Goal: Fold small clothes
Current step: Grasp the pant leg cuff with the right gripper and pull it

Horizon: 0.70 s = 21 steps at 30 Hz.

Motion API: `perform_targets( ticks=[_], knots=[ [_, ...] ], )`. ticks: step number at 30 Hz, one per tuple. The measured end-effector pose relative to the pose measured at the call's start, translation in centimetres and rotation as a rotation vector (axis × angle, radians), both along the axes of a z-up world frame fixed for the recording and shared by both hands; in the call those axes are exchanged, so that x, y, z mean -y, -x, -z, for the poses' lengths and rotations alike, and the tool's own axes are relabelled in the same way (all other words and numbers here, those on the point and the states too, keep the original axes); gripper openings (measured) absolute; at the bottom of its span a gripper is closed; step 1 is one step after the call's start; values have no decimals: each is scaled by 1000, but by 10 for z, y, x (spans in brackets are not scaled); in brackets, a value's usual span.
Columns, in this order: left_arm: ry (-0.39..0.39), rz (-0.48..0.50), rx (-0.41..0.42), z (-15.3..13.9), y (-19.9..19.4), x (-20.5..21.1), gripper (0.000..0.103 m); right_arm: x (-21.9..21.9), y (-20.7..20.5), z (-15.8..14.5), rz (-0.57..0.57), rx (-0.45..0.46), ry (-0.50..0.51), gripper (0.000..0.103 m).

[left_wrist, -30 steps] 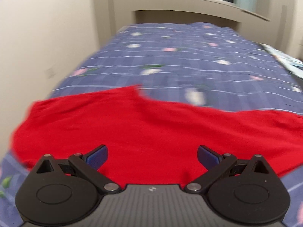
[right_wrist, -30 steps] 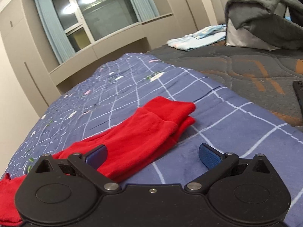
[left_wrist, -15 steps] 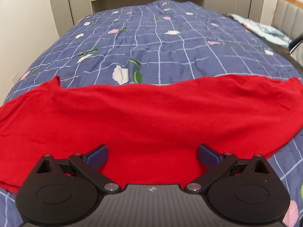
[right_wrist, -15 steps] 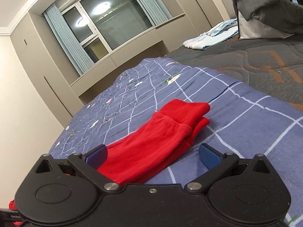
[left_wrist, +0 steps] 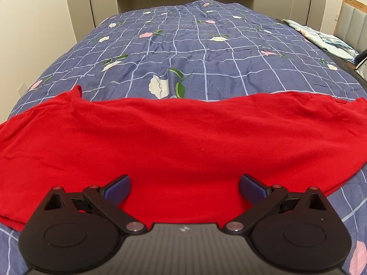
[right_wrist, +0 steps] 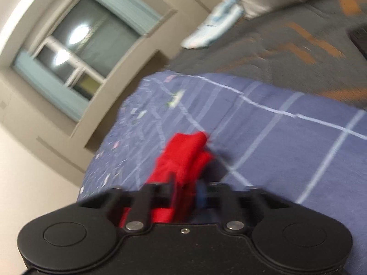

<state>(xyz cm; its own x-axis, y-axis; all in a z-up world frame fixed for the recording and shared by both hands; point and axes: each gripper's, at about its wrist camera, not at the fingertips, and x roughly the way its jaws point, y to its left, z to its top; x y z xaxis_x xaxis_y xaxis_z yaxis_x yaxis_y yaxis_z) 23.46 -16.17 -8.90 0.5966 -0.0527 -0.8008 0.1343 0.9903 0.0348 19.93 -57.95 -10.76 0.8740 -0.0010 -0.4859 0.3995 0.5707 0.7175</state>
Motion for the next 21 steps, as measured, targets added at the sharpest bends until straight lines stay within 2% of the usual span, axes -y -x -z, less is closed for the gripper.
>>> perform_targets(
  ticks=[3, 6, 8, 10, 14, 17, 21],
  knots=[
    [4, 5, -4, 0, -1, -2, 103, -8, 5, -18, -2, 43, 99, 11],
    [3, 9, -6, 1, -2, -3, 103, -15, -2, -20, -21, -18, 172, 11],
    [4, 8, -9, 0, -2, -2, 103, -11, -6, -8, -18, -69, 134, 12],
    [4, 5, -16, -1, -3, -3, 103, -9, -4, -2, -9, -57, 104, 12],
    [12, -15, -56, -6, -8, -4, 102, -12, -6, -8, -11, -61, 135, 16],
    [45, -41, -77, -13, -9, -8, 103, -20, -6, -21, -21, -61, 189, 15],
    [134, -70, -70, -27, -6, -23, 102, -43, -5, -53, -53, -17, 303, 14]
  ],
)
